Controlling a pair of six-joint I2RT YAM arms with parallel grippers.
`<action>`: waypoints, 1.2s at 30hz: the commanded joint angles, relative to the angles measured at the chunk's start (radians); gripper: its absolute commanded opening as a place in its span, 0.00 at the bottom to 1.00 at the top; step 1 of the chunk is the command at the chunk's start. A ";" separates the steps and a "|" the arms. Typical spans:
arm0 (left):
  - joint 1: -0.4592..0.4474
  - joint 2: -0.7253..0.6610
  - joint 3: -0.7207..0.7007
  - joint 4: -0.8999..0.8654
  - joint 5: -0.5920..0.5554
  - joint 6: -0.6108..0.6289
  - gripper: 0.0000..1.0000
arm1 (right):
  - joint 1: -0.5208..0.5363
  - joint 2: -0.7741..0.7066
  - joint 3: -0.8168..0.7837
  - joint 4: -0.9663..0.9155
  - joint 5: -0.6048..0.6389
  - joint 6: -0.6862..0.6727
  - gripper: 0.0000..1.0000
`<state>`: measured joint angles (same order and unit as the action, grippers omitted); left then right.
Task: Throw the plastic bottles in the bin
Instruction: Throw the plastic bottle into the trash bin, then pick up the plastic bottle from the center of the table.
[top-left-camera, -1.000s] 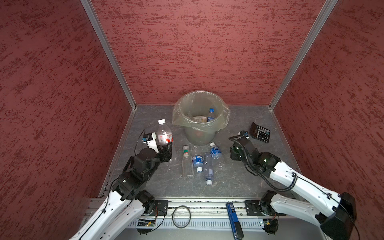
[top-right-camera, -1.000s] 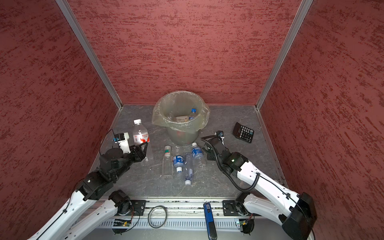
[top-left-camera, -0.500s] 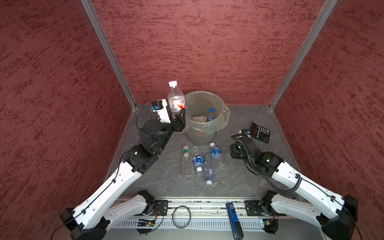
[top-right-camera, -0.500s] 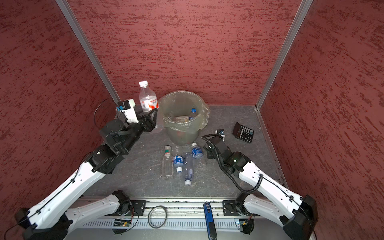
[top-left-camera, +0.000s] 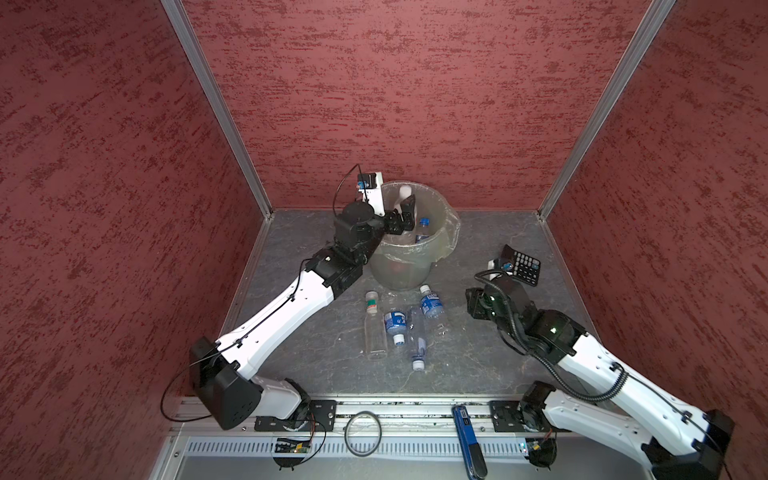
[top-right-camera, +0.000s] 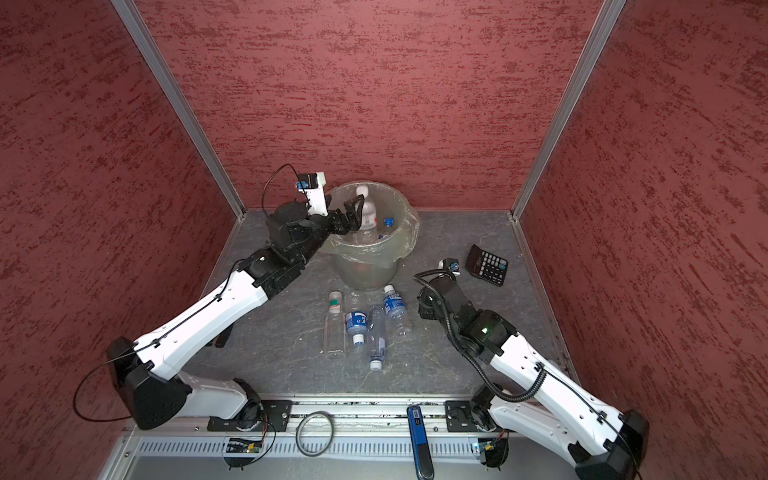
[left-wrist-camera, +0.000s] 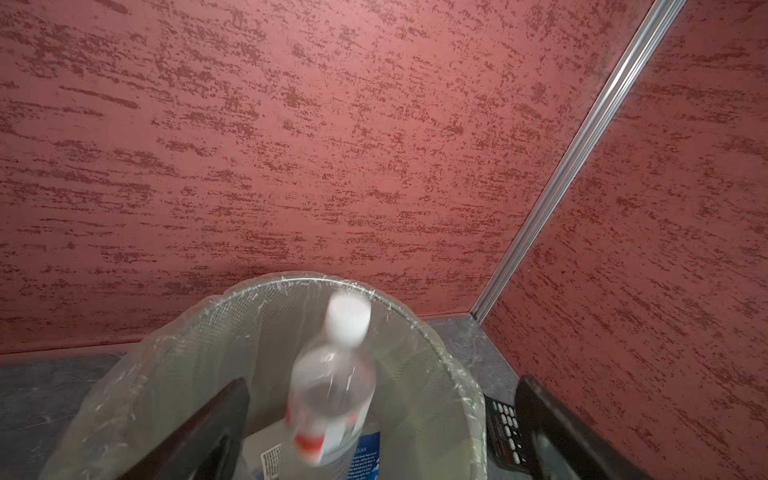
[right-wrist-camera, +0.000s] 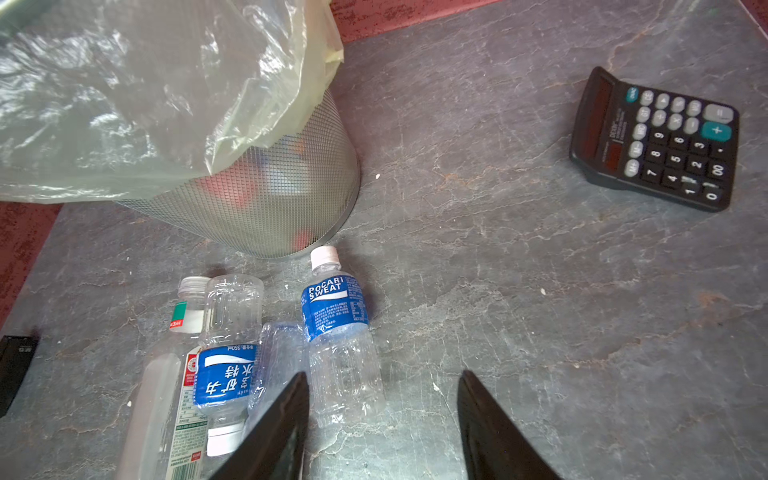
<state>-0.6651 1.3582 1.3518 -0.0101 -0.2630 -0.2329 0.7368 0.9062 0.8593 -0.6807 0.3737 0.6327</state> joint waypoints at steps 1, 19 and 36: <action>-0.020 -0.112 -0.003 0.043 -0.039 0.044 1.00 | 0.002 0.029 -0.011 -0.003 0.008 0.005 0.59; -0.038 -0.536 -0.421 -0.356 -0.134 -0.085 1.00 | 0.002 0.429 -0.010 0.272 -0.214 -0.108 0.89; -0.038 -0.556 -0.692 -0.580 -0.013 -0.331 1.00 | -0.017 0.678 0.053 0.264 -0.186 -0.194 0.52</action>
<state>-0.7013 0.7719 0.6811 -0.5724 -0.3313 -0.5148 0.7246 1.5929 0.8745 -0.4126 0.1467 0.4595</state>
